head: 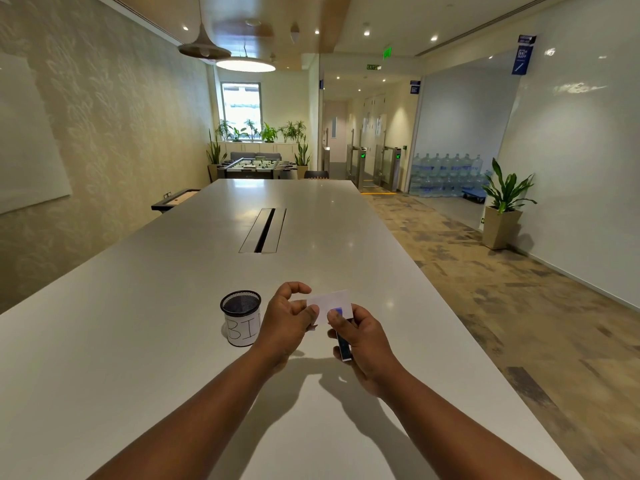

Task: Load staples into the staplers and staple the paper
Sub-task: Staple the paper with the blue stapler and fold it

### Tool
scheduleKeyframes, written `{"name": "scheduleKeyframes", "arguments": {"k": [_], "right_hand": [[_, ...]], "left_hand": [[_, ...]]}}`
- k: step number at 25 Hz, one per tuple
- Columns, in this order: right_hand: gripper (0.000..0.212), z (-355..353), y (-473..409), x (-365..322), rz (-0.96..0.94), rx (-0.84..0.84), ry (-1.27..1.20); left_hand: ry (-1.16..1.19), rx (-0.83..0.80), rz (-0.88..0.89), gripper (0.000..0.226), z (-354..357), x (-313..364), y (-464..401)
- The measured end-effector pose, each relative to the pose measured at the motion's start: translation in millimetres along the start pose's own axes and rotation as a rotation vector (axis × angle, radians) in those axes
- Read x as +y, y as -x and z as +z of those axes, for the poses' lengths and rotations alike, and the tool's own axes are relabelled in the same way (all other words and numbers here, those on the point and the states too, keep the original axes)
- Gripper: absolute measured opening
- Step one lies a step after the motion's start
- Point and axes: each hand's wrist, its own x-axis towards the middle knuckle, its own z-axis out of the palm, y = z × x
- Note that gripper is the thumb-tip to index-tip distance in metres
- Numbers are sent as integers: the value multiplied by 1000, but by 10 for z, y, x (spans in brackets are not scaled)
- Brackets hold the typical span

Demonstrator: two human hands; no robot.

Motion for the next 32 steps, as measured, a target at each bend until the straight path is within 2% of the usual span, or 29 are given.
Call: {"name": "scheduleKeyframes", "arguments": {"k": [4,10,15,19,25,28,32], "right_hand": [[51,35,-34,-16,8,-1,-38],[46,43,-62,-36,24,4,-67],[28,37,-85,-5,43,39,-62],[42,57,-75,1,6,87,-90],[28,62,-96,46,28,82,-86],[26,61,-114,78,39,47,-47],[19,-17,-133,206,86,135,37]], "left_hand": [[-37,46,-27,11,17,4,-10],[-91,43,-12,14,-8,20,7],[-137,52,4,12,3,23,27],[-43,40,-31,12,28,2,70],[-30,33,-56,12,-3,-2,51],[-27,92,-79,12,-23,-20,-6],[32,274,-121,12,-62,-99,-107]]}}
